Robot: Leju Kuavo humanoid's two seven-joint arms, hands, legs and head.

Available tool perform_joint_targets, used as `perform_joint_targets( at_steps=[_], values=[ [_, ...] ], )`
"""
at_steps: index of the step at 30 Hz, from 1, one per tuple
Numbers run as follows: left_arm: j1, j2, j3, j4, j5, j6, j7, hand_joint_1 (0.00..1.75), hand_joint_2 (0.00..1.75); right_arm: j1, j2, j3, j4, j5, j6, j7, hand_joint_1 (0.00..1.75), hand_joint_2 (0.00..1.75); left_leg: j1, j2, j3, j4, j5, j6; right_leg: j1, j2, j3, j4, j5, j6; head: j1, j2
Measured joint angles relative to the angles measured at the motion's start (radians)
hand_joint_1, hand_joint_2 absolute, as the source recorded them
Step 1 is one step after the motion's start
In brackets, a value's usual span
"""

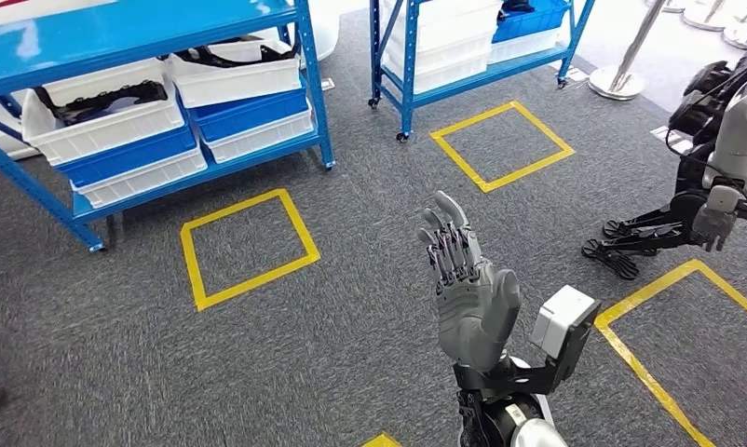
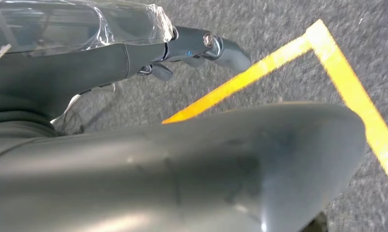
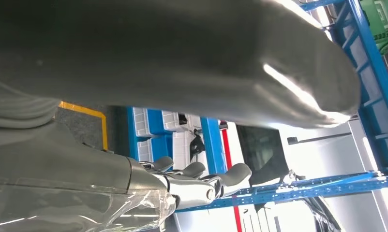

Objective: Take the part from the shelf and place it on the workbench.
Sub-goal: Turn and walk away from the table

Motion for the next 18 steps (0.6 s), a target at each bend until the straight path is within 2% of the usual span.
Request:
perform_joint_targets(
  at_steps=[2,3,4,6,7,8,9,10,11,13,14,15,17,18],
  values=[
    [0.004,0.001,0.0,0.0,-0.004,0.002,0.003,0.0,0.0,-0.003,-0.001,0.001,-0.002,0.004,-0.002,0.0,0.0,0.0,0.004,-0.016,-0.007,0.001,-0.001,-0.011,0.004,-0.021,0.001,-0.003,-0.001,-0.015,0.0,0.0],
    [0.007,0.002,0.0,0.0,-0.005,0.002,0.004,0.0,0.0,-0.004,-0.002,0.001,-0.004,0.004,-0.003,0.0,0.0,0.0,0.005,-0.003,-0.011,0.008,-0.006,-0.016,0.003,-0.032,0.003,-0.004,0.0,-0.022,0.0,0.0],
    [0.008,0.003,0.0,0.0,-0.006,0.003,0.005,0.0,0.0,-0.005,-0.001,0.001,-0.005,0.005,-0.003,0.0,0.0,0.0,0.004,0.023,-0.024,0.035,-0.021,-0.022,0.002,-0.045,0.006,-0.006,-0.001,-0.028,-0.003,0.0],
    [0.005,0.003,0.0,0.0,-0.007,0.003,0.005,0.0,0.0,-0.005,-0.002,0.001,-0.008,0.006,-0.003,-0.001,0.0,0.0,0.005,0.095,-0.083,0.152,-0.079,-0.034,0.001,-0.073,0.01,-0.007,-0.005,-0.037,-0.007,0.0],
    [0.003,0.003,0.0,0.0,-0.007,0.003,0.005,0.0,0.0,-0.005,-0.003,0.001,-0.009,0.007,-0.003,-0.001,0.0,0.0,0.008,0.115,-0.123,0.228,-0.11,-0.04,0.002,-0.088,0.012,-0.007,-0.008,-0.039,-0.008,0.0],
    [0.002,0.003,0.0,0.0,-0.007,0.003,0.005,0.0,0.0,-0.004,-0.004,0.001,-0.01,0.007,-0.004,-0.001,0.0,0.0,0.011,0.124,-0.157,0.287,-0.128,-0.043,0.003,-0.104,0.014,-0.007,-0.011,-0.039,-0.008,0.0],
    [0.003,0.003,0.0,0.0,-0.008,0.003,0.005,0.0,0.0,-0.004,-0.004,0.001,-0.01,0.007,-0.006,-0.001,0.0,0.0,0.014,0.129,-0.173,0.312,-0.127,-0.046,0.003,-0.118,0.016,-0.007,-0.014,-0.039,-0.008,0.0],
    [0.004,0.003,0.0,0.0,-0.008,0.003,0.005,0.0,0.0,-0.004,-0.004,0.001,-0.01,0.008,-0.009,-0.001,0.0,0.0,0.016,0.134,-0.167,0.295,-0.107,-0.047,0.003,-0.131,0.02,-0.007,-0.018,-0.037,-0.009,0.0],
    [0.006,0.003,-0.001,0.0,-0.008,0.003,0.004,0.0,0.0,-0.005,-0.005,0.001,-0.011,0.008,-0.014,-0.003,0.0,0.0,0.017,0.143,-0.139,0.237,-0.073,-0.046,0.002,-0.144,0.026,-0.007,-0.022,-0.035,-0.009,0.0],
    [0.005,0.004,-0.001,0.0,-0.008,0.003,0.0,0.0,0.0,-0.005,-0.007,0.0,-0.015,0.01,-0.024,-0.006,0.0,0.0,0.009,0.193,-0.063,0.086,-0.006,-0.036,0.005,-0.165,0.039,-0.007,-0.032,-0.027,-0.009,0.0],
    [0.004,0.004,-0.001,0.0,-0.008,0.004,-0.003,0.0,0.0,-0.005,-0.008,-0.002,-0.019,0.01,-0.028,-0.007,0.0,0.0,0.004,0.213,-0.039,0.035,0.01,-0.03,0.007,-0.175,0.044,-0.007,-0.037,-0.022,-0.009,0.0],
    [0.002,0.004,-0.002,0.0,-0.008,0.004,-0.007,0.0,0.0,-0.005,-0.01,-0.004,-0.023,0.01,-0.031,-0.008,0.0,0.0,-0.002,0.225,-0.029,0.012,0.015,-0.024,0.009,-0.185,0.048,-0.008,-0.041,-0.017,-0.008,0.0],
    [0.001,0.005,-0.005,0.0,-0.008,0.004,-0.011,0.0,0.0,-0.005,-0.014,-0.009,-0.029,0.01,-0.034,-0.009,0.0,0.0,-0.006,0.205,-0.029,0.005,0.012,-0.015,0.01,-0.202,0.057,-0.014,-0.046,-0.006,-0.008,0.0],
    [0.002,0.006,-0.006,0.0,-0.008,0.004,-0.012,0.0,0.0,-0.005,-0.015,-0.011,-0.032,0.01,-0.034,-0.009,0.0,0.0,-0.004,0.192,-0.025,0.0,0.014,-0.01,0.008,-0.193,0.062,-0.012,-0.052,0.0,-0.008,0.0]
  ],
)
